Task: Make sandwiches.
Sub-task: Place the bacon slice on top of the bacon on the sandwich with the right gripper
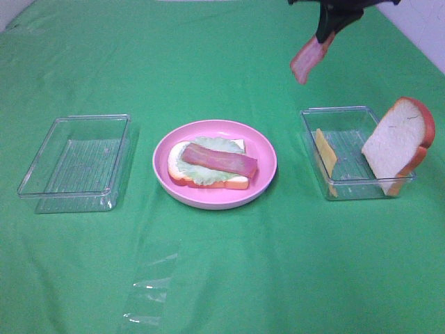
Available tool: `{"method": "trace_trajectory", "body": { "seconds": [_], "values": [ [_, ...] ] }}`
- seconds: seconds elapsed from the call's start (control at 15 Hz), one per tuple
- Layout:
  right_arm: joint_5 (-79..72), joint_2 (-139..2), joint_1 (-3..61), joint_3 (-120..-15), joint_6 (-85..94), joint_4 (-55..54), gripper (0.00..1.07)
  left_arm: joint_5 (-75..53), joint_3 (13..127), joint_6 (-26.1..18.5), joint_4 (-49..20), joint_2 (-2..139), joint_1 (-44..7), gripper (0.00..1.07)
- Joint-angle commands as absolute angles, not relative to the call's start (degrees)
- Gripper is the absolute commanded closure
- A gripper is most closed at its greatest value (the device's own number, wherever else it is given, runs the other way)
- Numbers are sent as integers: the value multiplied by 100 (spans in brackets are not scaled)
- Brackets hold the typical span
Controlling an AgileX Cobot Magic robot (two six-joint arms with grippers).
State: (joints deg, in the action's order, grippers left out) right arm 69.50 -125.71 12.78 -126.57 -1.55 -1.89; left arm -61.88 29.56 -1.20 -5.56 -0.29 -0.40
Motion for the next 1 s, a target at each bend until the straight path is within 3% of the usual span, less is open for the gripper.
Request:
{"method": "trace_trajectory", "body": {
  "seconds": [0.07,0.53,1.0],
  "values": [
    [7489,-12244,1283,-12783,0,-384,107,-6171,2962,-132,-607,-109,-34,7],
    [7569,-12410,1599,-12743,166,-831,107,-6171,2962,-132,-607,-109,-34,7],
    [7586,-12995,3140,-12743,487,-1243,107,-6171,2962,-132,-607,-109,-34,7]
  ]
}}
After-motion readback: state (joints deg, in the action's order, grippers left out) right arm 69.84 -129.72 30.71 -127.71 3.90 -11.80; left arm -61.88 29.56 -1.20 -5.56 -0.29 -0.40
